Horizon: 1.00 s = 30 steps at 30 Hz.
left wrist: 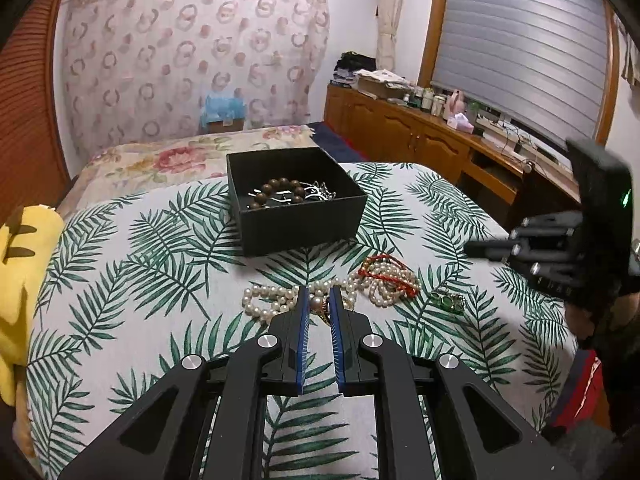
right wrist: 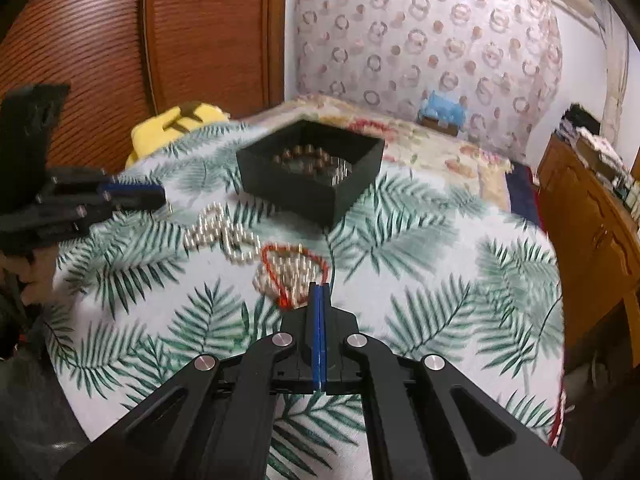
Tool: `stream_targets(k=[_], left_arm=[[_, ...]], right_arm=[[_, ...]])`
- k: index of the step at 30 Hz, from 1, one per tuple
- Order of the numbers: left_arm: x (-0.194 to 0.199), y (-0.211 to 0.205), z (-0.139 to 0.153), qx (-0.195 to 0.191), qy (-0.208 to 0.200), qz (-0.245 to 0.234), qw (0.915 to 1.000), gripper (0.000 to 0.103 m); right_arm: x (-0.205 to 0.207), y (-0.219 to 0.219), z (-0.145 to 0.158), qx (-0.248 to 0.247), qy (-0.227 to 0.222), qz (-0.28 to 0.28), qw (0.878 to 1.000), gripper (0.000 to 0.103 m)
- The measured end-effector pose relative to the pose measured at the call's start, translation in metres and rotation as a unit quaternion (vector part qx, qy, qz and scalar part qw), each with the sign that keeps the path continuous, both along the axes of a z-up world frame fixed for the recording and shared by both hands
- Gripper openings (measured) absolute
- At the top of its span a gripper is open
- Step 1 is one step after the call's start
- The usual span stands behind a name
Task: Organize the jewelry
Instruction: 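Carry the ring and green pendant into the black box and open both tools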
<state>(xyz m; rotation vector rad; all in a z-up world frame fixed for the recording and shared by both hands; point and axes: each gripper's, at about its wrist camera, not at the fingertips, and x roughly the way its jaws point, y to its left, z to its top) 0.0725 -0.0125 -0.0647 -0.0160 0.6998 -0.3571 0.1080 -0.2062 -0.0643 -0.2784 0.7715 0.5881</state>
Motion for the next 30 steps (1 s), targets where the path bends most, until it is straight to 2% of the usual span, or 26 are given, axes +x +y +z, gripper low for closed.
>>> stream_targets(k=[2,6,15,16,17,19,24,30], left_arm=[[-0.001,-0.001,-0.004,-0.001,0.003,-0.002,1.0000,0.009],[-0.003,-0.002,-0.008,-0.001,0.007,-0.004,1.0000,0.009],[-0.005,0.000,-0.006,-0.004,0.003,-0.002,1.0000,0.009],[-0.004,0.000,-0.006,-0.005,0.004,-0.002,1.0000,0.009],[-0.004,0.000,-0.006,-0.005,0.004,-0.002,1.0000,0.009],[-0.001,0.001,-0.006,-0.007,0.006,-0.002,1.0000,0.009],[0.013,0.000,0.004,-0.003,0.006,-0.002,1.0000,0.009],[0.041,-0.003,0.019,0.005,-0.004,0.003,1.0000,0.009]], right_arm=[[-0.003,0.002,-0.014,0.000,0.014,0.002,1.000,0.002],[-0.007,0.009,-0.033,-0.005,0.033,0.007,0.999,0.021],[-0.002,0.015,-0.047,-0.037,0.045,0.007,0.998,0.022],[-0.001,0.015,-0.047,-0.038,0.045,0.008,0.998,0.018],[0.000,0.015,-0.047,-0.038,0.046,0.009,0.998,0.011],[0.002,0.015,-0.046,-0.041,0.047,0.011,0.998,0.010],[0.011,0.011,-0.024,-0.017,0.031,0.008,0.999,0.010],[0.025,0.014,0.025,0.023,-0.021,0.018,0.999,0.010]])
